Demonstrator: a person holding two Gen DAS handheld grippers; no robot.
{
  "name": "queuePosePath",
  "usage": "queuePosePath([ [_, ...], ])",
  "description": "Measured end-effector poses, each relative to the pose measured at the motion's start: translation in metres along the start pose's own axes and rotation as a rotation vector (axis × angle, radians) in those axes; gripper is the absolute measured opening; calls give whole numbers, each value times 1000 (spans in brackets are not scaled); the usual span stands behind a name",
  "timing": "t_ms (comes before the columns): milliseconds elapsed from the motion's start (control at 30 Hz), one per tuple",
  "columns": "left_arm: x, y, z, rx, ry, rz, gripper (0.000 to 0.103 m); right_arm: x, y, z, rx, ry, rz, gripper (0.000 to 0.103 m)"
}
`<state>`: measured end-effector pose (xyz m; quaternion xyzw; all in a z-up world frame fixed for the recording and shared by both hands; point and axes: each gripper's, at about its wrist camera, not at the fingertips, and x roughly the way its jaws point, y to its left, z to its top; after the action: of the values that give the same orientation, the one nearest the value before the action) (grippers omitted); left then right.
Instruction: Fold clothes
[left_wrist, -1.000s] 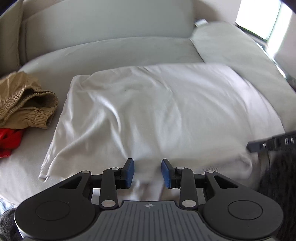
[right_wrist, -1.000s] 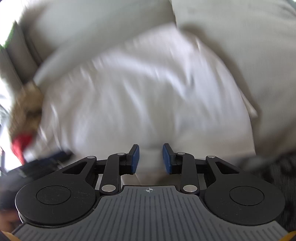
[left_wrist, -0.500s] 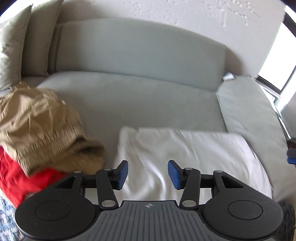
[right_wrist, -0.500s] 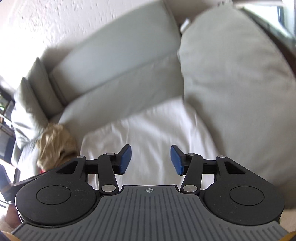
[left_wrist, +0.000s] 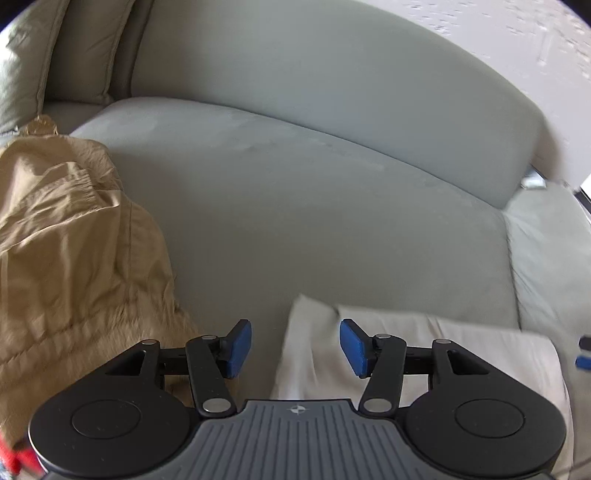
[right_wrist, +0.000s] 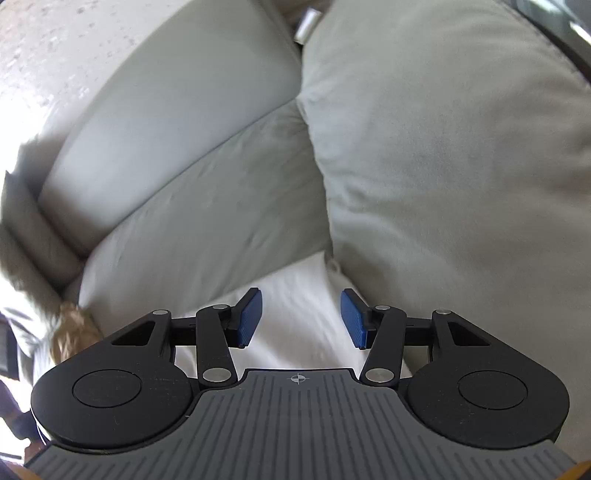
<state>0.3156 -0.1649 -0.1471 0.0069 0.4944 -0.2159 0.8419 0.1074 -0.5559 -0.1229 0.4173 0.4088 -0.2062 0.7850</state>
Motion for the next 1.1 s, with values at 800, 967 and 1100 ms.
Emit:
queuePosePath([
  [800, 62, -4, -17, -19, -75, 77, 7, 86, -6, 10, -46, -29, -77, 2],
  [967, 33, -19, -20, 3, -132, 186, 41, 71, 4, 6, -74, -63, -97, 38],
  [1100, -30, -21, -41, 46, -225, 148, 40, 11, 21, -13, -178, -154, -97, 50],
])
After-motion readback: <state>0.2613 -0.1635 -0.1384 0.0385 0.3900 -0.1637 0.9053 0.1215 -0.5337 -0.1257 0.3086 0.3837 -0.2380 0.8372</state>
